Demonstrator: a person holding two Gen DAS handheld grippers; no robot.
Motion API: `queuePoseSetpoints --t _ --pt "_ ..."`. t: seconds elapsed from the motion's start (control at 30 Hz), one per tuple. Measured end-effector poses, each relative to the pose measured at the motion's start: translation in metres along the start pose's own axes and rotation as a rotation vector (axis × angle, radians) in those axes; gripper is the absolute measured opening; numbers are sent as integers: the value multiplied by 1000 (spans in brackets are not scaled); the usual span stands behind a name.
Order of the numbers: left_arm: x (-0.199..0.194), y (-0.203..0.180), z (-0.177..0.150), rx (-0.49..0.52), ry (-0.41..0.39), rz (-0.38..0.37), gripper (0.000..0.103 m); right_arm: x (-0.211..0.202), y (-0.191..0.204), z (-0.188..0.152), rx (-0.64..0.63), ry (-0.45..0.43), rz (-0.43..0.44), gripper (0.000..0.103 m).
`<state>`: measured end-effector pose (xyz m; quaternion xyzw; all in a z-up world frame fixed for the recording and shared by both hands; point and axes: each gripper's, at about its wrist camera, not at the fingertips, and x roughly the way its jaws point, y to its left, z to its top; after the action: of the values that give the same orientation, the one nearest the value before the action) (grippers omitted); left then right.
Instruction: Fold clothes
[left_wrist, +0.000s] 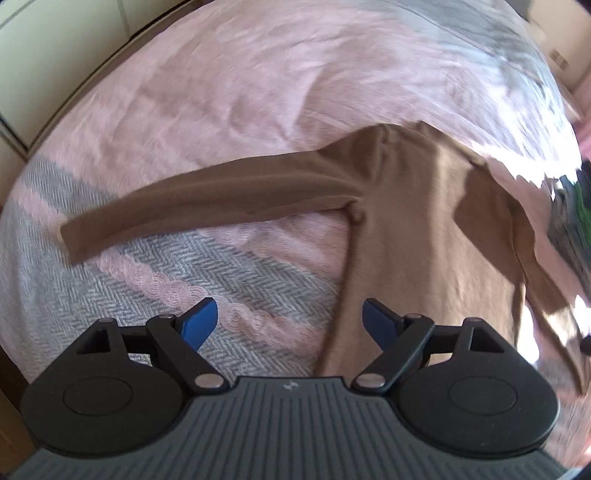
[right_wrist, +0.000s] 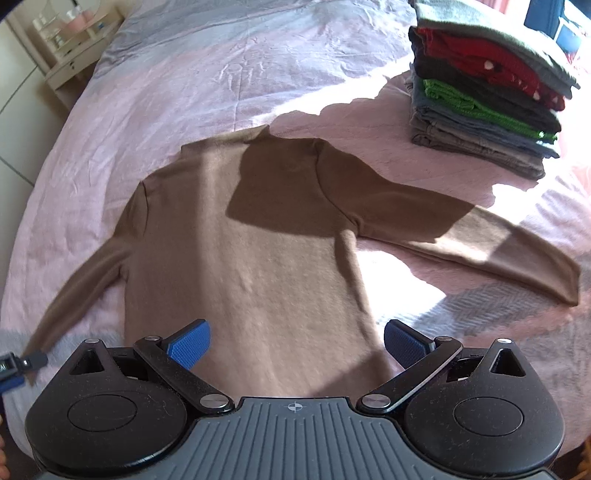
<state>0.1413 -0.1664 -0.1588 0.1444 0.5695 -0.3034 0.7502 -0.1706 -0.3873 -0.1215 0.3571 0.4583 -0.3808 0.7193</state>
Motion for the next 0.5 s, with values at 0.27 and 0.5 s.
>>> queuePoseSetpoints --t 0.27,0.5 --pt "69 115 10 -393 -14 -114 69 58 6 11 131 -1 43 102" --pt "108 213 -18 -877 -103 -238 57 97 16 5 82 44 -7 102"
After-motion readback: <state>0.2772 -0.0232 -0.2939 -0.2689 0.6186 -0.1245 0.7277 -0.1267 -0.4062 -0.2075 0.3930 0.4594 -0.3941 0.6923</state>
